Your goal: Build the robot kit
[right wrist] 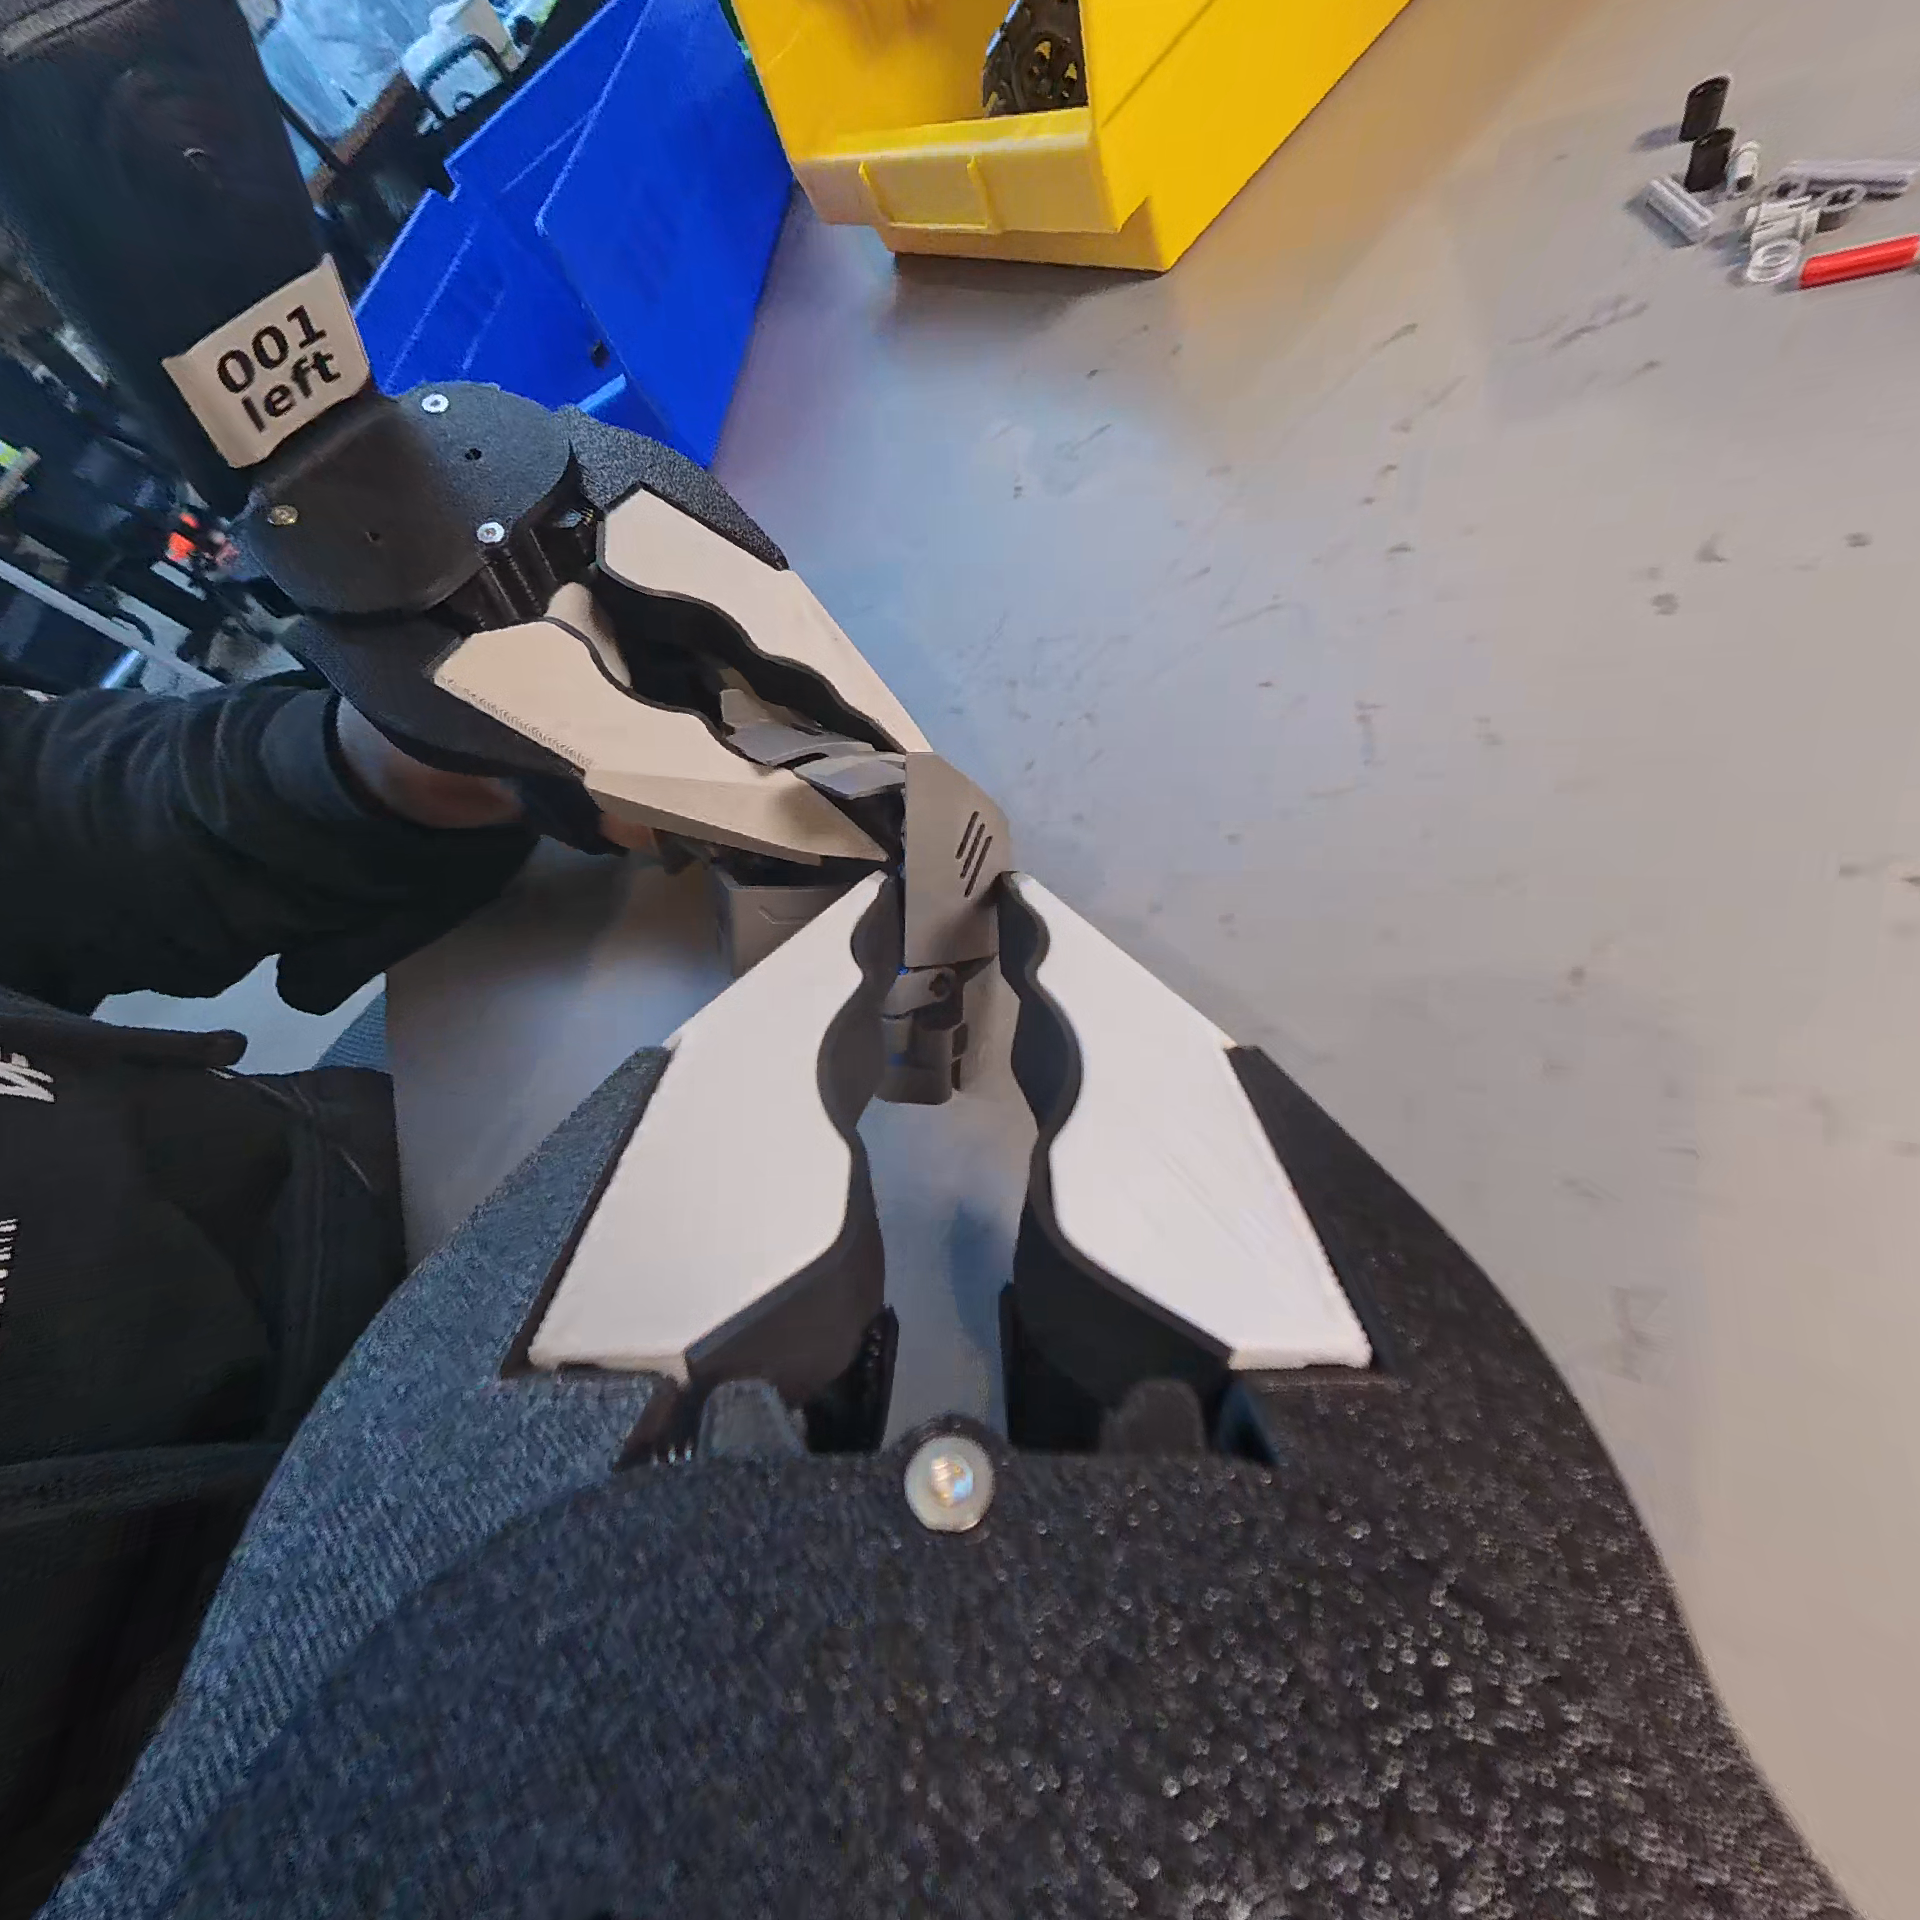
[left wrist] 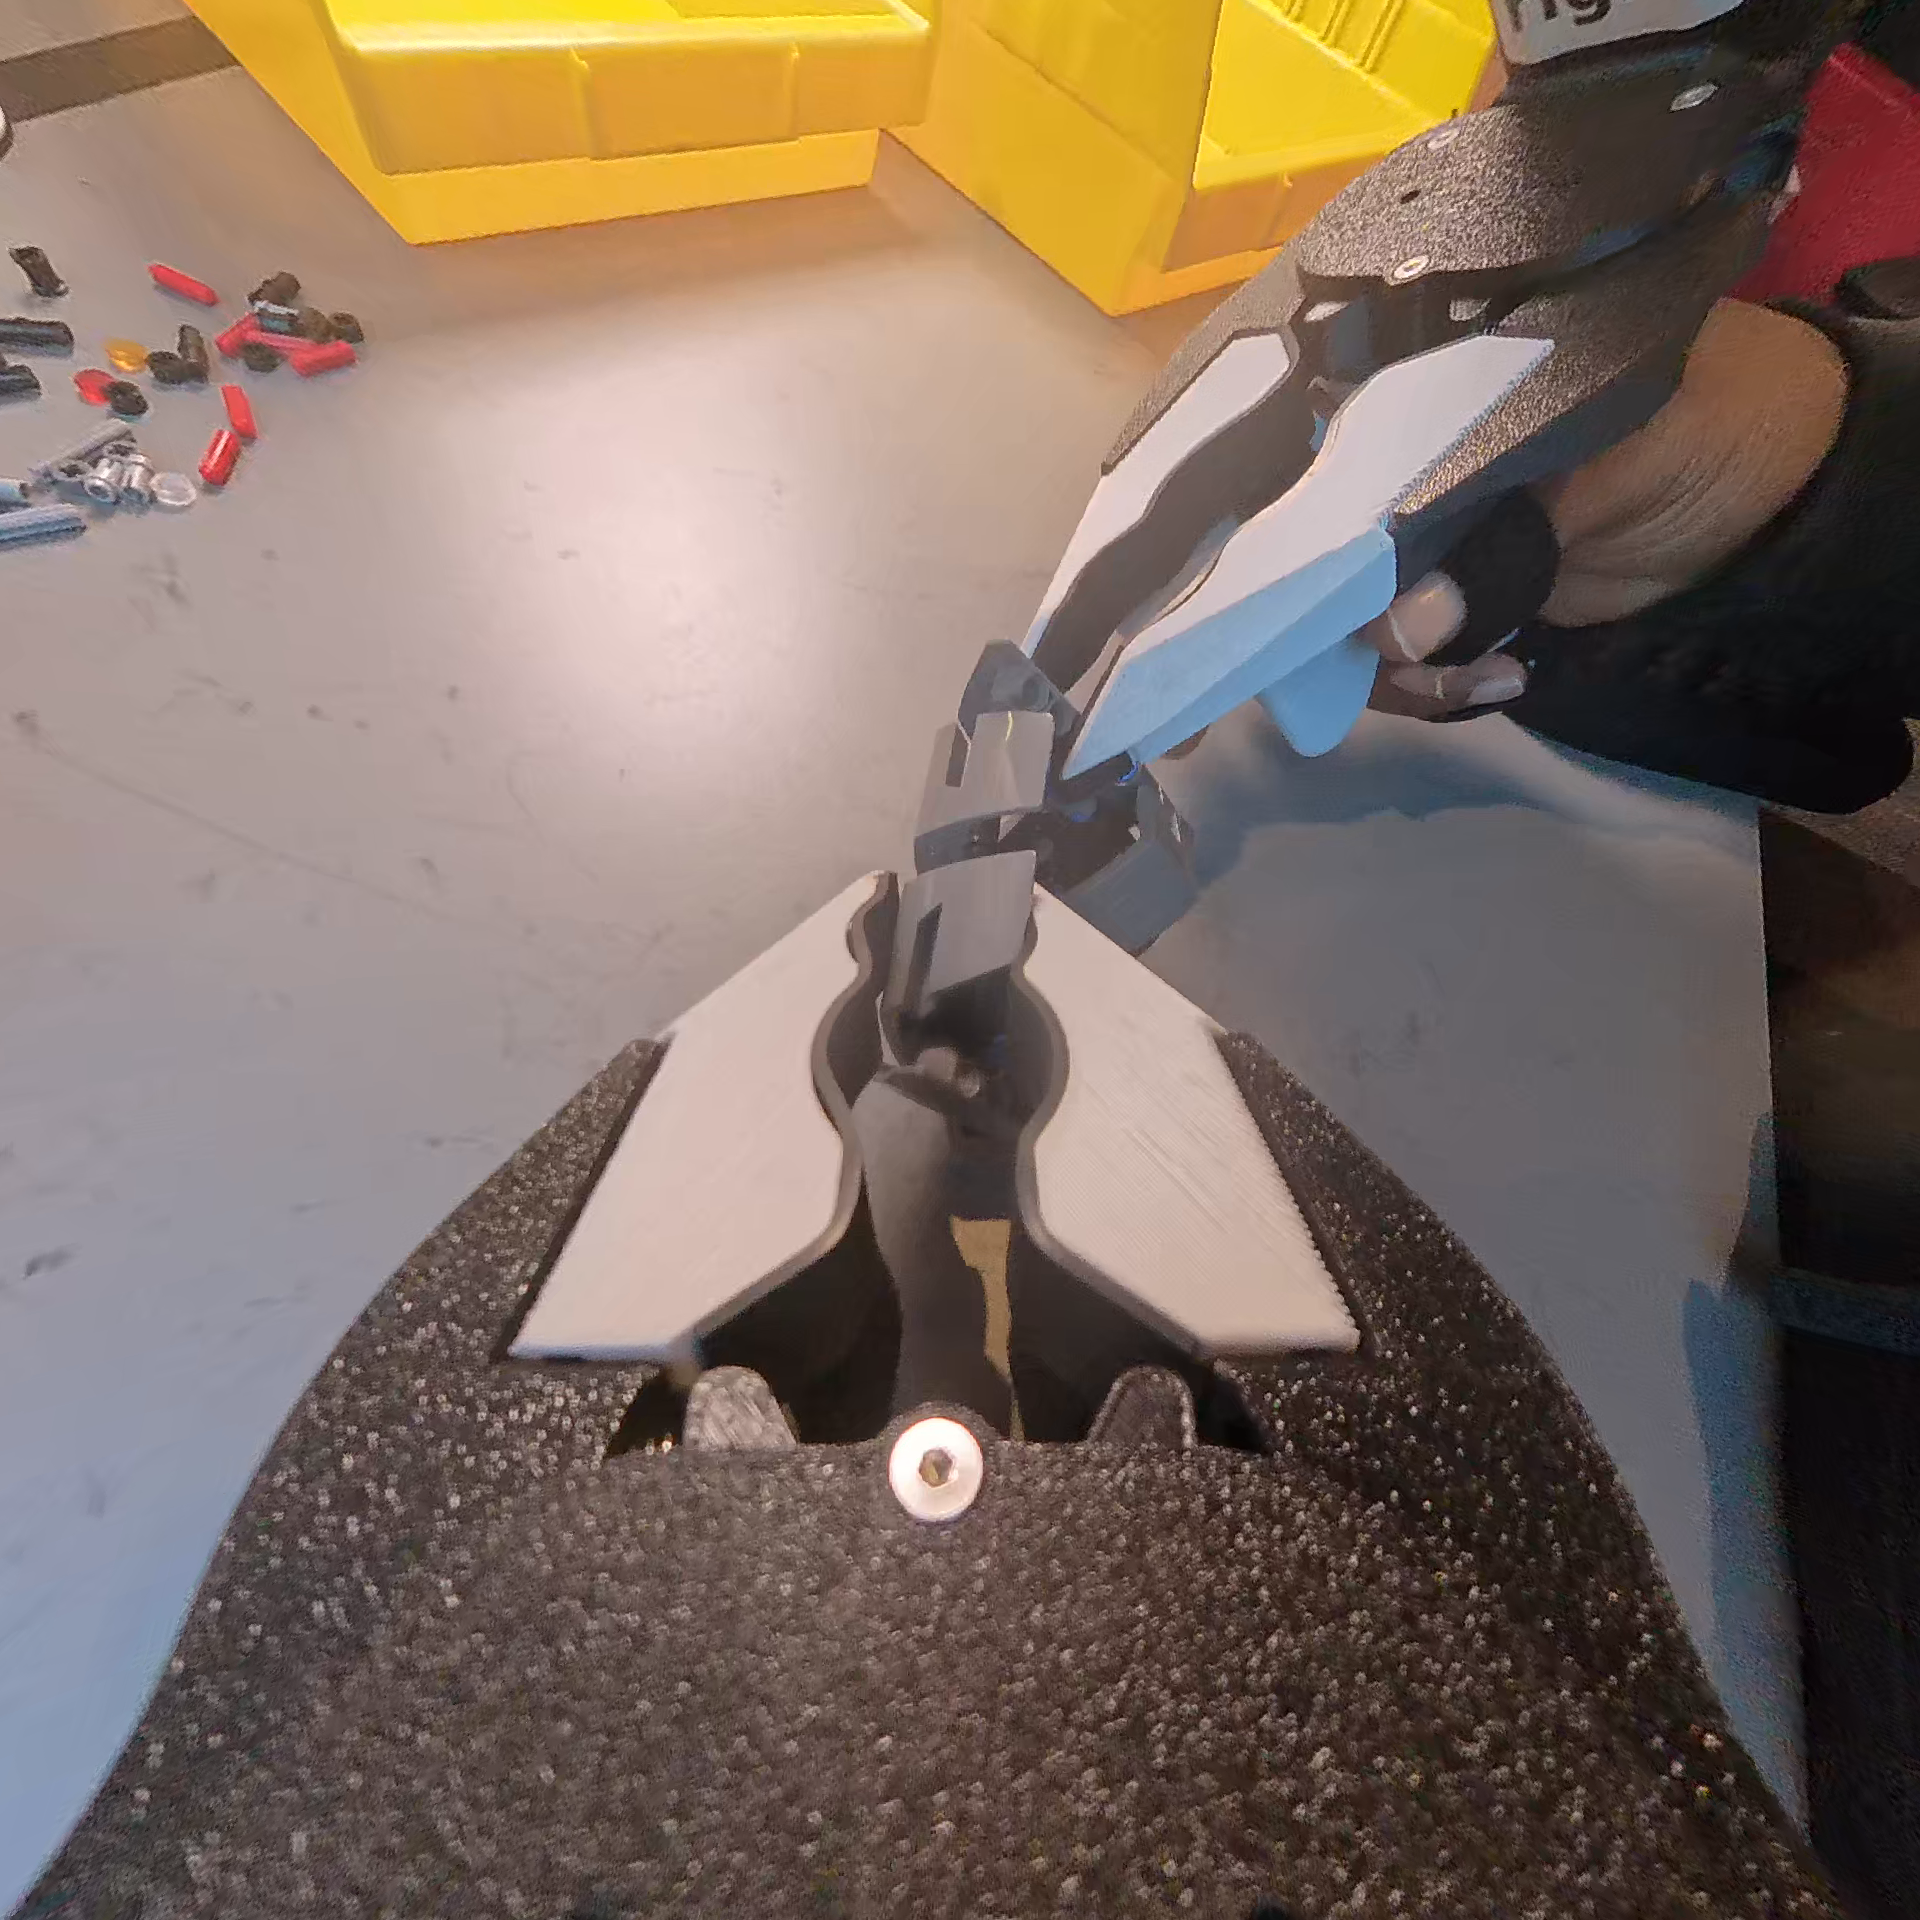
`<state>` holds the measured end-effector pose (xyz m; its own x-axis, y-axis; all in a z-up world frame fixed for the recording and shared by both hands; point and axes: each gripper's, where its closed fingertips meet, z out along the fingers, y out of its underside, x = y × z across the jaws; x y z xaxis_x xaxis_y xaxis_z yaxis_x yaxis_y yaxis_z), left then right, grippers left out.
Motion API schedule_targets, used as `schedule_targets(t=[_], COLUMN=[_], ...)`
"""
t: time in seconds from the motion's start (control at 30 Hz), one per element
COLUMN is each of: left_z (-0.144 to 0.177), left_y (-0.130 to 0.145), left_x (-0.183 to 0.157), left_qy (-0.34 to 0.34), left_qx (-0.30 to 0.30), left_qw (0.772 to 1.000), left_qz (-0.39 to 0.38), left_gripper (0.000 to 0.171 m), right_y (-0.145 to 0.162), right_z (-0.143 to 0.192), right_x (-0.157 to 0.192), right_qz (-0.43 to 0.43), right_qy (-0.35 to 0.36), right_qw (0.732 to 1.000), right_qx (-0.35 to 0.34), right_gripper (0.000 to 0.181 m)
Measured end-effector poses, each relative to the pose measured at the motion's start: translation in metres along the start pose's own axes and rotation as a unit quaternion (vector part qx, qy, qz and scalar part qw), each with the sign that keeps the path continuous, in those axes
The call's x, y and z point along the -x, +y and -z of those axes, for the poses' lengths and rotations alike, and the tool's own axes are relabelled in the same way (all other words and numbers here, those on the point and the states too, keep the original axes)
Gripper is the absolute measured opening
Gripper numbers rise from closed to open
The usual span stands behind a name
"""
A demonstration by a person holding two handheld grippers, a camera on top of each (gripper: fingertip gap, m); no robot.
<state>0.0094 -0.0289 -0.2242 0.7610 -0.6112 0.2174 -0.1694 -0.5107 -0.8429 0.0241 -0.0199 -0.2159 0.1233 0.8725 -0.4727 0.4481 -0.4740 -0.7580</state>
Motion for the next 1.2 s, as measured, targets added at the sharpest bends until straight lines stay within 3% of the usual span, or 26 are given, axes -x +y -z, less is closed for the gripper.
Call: schedule_targets(t=[0.37,0.57,0.7,0.83,0.93,1.07,1.2], left_z=[0.001,0.001,0.006,0.011,0.013,0.014,0.036], left_y=[-0.002,-0.005,-0.016,-0.017,-0.020,-0.026,-0.043], left_x=[-0.005,-0.003,0.003,0.011,0.012,0.010,0.008], left_qy=[0.027,0.040,0.078,0.097,0.099,0.119,0.177], left_qx=[-0.008,-0.013,-0.037,-0.045,-0.056,-0.075,-0.132], left_qw=[0.999,0.999,0.993,0.986,0.984,0.977,0.955], left_qz=[0.018,0.027,0.083,0.126,0.135,0.163,0.199], left_gripper=[0.016,0.017,0.018,0.018,0.018,0.020,0.046], right_y=[0.005,0.002,-0.013,-0.015,-0.006,-0.009,-0.019], right_z=[-0.001,0.000,0.006,0.009,-0.001,-0.010,-0.002], right_x=[0.009,0.008,0.008,0.012,0.017,0.020,0.018], right_qz=[-0.093,-0.060,-0.022,0.044,0.098,0.145,0.078], right_qy=[-0.099,-0.105,-0.094,-0.073,-0.027,0.012,-0.020], right_qw=[0.990,0.992,0.994,0.995,0.994,0.989,0.993], right_qx=[-0.030,-0.026,-0.056,-0.051,-0.026,-0.040,-0.086], right_gripper=[0.016,0.017,0.019,0.054,0.067,0.045,0.044])
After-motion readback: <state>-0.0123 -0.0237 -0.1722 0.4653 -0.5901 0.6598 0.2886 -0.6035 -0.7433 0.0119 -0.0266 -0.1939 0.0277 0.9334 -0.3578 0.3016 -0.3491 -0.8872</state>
